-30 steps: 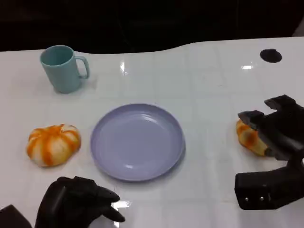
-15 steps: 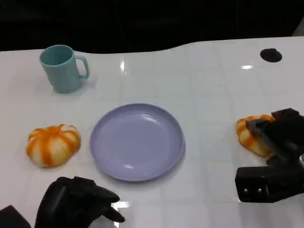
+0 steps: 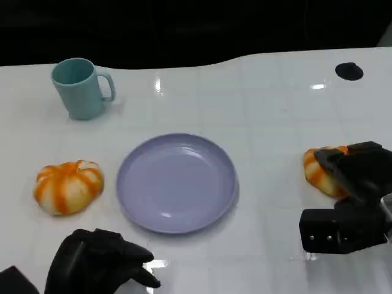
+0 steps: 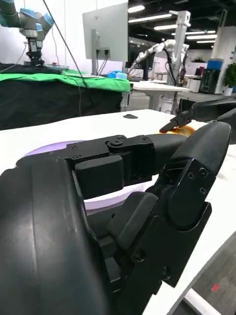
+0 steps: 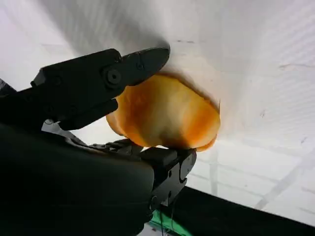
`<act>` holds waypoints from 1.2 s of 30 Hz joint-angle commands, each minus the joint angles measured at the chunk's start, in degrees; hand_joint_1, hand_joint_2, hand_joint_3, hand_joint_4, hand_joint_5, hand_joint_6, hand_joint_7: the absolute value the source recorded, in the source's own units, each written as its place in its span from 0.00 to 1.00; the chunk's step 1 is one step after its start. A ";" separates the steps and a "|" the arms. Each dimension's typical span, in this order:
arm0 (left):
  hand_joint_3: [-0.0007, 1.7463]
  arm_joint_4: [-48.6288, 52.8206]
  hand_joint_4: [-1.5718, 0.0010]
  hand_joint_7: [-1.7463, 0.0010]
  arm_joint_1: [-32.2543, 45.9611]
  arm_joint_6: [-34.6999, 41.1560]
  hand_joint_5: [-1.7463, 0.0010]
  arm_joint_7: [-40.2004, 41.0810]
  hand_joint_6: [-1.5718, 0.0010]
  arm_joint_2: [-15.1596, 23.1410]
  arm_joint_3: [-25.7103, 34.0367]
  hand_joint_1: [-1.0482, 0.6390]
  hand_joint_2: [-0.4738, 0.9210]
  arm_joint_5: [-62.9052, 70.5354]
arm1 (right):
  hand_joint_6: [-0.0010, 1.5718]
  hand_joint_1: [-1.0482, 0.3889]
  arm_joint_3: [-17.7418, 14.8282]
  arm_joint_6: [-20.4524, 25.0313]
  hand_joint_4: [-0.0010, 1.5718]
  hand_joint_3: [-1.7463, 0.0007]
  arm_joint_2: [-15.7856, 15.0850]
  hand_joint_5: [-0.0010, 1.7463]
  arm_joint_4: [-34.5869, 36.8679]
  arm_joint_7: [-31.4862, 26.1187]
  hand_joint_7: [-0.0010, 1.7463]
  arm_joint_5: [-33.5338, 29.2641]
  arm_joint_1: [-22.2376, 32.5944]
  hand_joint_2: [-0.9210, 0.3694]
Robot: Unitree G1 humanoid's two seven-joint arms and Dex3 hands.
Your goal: Grasp the bread from the table and place it into the plate.
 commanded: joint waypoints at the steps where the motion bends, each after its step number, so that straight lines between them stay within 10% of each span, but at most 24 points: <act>1: 0.00 -0.22 0.00 0.94 0.47 -0.38 0.80 0.20 0.00 0.79 0.37 0.00 0.91 0.12 | 0.48 0.54 0.12 -2.84 0.54 1.00 0.18 0.07 3.71 -6.38 0.03 1.81 -1.34 0.05; 4: 0.00 -0.53 0.00 0.94 0.65 -0.12 0.80 0.32 0.00 0.69 0.30 0.00 0.91 0.06 | 0.70 0.62 0.77 -8.01 0.75 1.00 -0.30 0.14 6.87 -15.24 0.06 1.80 -1.99 0.09; 7: 0.00 -0.53 0.00 0.94 0.62 -0.14 0.80 0.44 0.00 0.68 0.29 0.00 0.91 0.17 | 0.87 0.64 1.78 -11.39 0.65 0.99 -0.59 0.73 9.19 -21.36 0.05 1.35 -2.71 0.05; 10: 0.00 -0.39 0.00 0.94 0.52 -0.29 0.80 0.53 0.00 0.74 0.29 0.00 0.91 0.38 | 0.65 0.64 2.71 -12.56 0.57 0.99 -0.41 0.98 11.17 -24.94 0.55 0.88 -3.48 0.04; 15: 0.00 -0.38 0.00 0.94 0.46 -0.10 0.80 0.35 0.00 0.75 0.32 0.00 0.91 0.16 | 0.65 0.62 3.42 -13.80 0.55 1.00 -0.10 1.00 12.54 -29.49 0.53 1.25 -4.09 0.06; 20: 0.00 -0.31 0.00 0.94 0.44 -0.16 0.80 0.25 0.00 0.79 0.30 0.00 0.91 0.17 | 0.53 0.64 3.37 -16.21 0.58 0.99 0.03 1.00 13.00 -33.03 0.86 1.85 -4.25 0.04; 35: 0.00 -0.28 0.00 0.94 0.46 0.27 0.80 0.04 0.00 0.71 0.30 0.00 0.91 -0.30 | 0.59 0.71 0.61 -23.09 0.65 0.96 1.63 1.00 3.57 -34.11 0.84 7.75 -1.18 0.05; 36: 0.00 -0.20 0.00 0.94 0.44 0.10 0.80 0.01 0.00 0.74 0.29 0.00 0.91 -0.22 | 0.59 0.71 0.28 -23.47 0.65 0.68 1.90 1.00 1.74 -33.05 0.85 8.47 -0.64 0.24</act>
